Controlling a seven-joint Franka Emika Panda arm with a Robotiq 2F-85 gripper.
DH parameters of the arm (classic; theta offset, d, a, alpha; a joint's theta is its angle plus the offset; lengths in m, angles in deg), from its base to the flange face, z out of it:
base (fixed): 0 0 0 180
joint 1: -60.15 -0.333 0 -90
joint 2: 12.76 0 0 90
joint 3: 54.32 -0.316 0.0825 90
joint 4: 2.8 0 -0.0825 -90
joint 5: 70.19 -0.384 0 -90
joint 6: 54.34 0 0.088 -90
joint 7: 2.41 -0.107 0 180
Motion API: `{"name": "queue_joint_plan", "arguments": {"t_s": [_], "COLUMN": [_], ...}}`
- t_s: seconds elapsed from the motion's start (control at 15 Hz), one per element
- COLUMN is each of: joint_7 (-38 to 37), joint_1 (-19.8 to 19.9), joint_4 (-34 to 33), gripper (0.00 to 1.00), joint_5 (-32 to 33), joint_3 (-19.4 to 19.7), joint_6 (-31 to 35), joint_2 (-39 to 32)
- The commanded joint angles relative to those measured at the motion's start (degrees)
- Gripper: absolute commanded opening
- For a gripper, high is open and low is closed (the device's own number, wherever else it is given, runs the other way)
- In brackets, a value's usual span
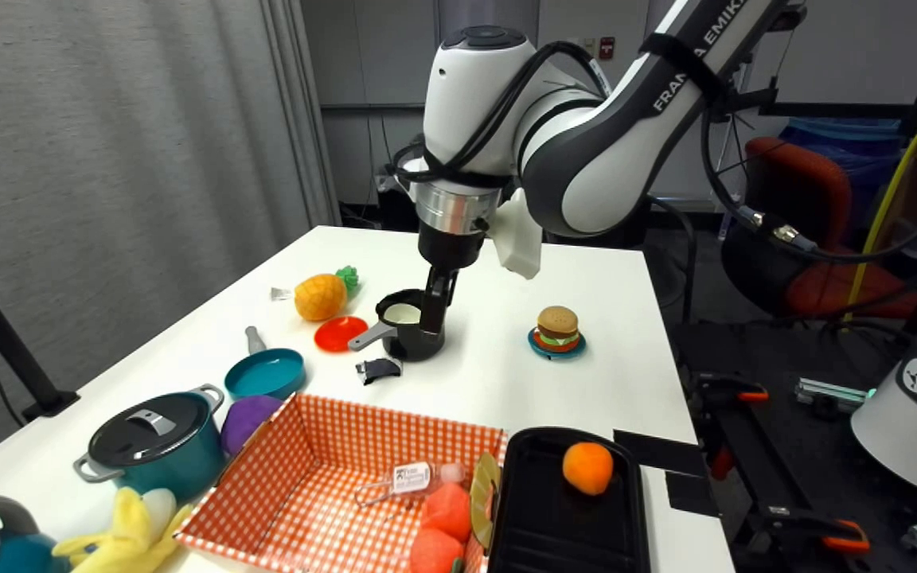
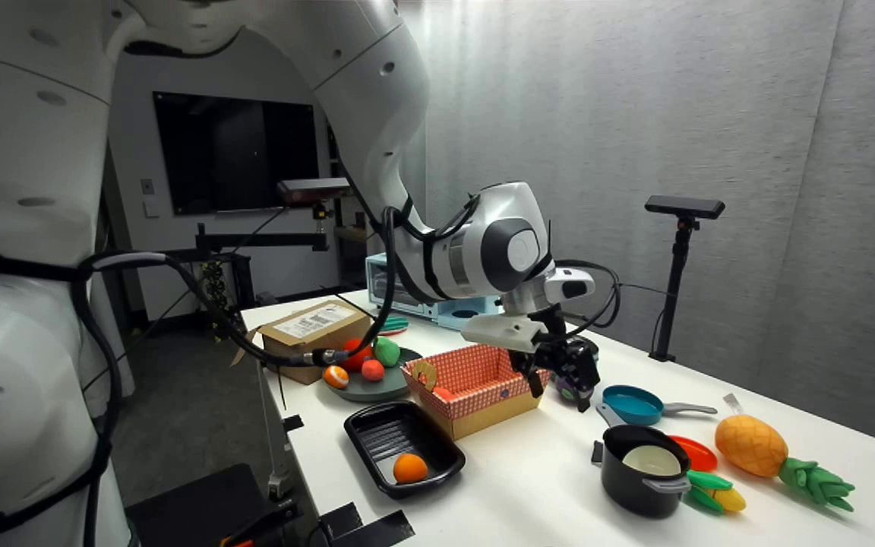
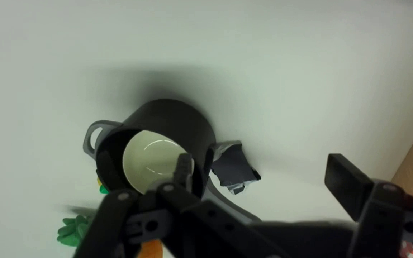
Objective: Place the black pot in the box
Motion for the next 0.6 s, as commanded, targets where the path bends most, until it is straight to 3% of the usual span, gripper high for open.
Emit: {"name": "queue_joint_plan", "arguments": {"t_s": [0.0, 0.27, 0.53], "joint_7": [-2.1, -2.1, -1.1], "joint_1": [-3.8, -7.5, -9.4], "joint_4": [-6.1, -11.3, -15.0], "gripper": [0.94, 0.91, 0.9], "joint_5": [4.4, 7.2, 6.0], "joint_3": [3.6, 7.6, 10.4], "joint_6": [3.9, 7.0, 7.6], "joint_2": [-5.8, -10.9, -15.0]}}
